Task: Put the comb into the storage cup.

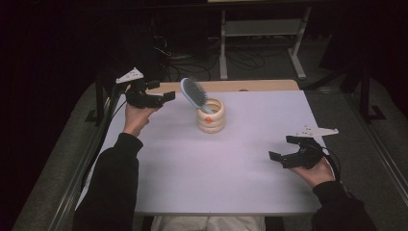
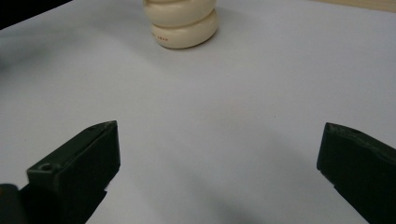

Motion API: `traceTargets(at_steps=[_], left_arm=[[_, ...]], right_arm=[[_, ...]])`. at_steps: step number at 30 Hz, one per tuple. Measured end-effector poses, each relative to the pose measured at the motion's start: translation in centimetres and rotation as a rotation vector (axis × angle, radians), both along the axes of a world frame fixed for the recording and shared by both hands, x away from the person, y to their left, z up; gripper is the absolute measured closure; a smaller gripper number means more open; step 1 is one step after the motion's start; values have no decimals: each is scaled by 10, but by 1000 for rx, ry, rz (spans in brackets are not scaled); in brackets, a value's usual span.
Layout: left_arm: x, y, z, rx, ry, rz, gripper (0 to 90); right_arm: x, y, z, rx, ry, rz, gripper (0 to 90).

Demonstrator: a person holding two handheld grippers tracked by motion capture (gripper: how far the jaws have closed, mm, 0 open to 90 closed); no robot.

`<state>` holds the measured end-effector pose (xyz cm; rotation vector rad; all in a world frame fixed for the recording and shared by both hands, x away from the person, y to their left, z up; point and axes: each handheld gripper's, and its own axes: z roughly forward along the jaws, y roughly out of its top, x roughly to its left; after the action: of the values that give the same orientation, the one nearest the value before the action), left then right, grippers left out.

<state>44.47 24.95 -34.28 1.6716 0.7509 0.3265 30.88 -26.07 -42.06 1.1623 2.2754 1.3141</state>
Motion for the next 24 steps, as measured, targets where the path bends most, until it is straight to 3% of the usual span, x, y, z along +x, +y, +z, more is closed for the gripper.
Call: traceTargets(at_steps=[24], left_arm=[[-29, 35, -5, 19, -27, 18, 0]], right_arm=[[0, 0, -1, -7, 3, -2, 0]])
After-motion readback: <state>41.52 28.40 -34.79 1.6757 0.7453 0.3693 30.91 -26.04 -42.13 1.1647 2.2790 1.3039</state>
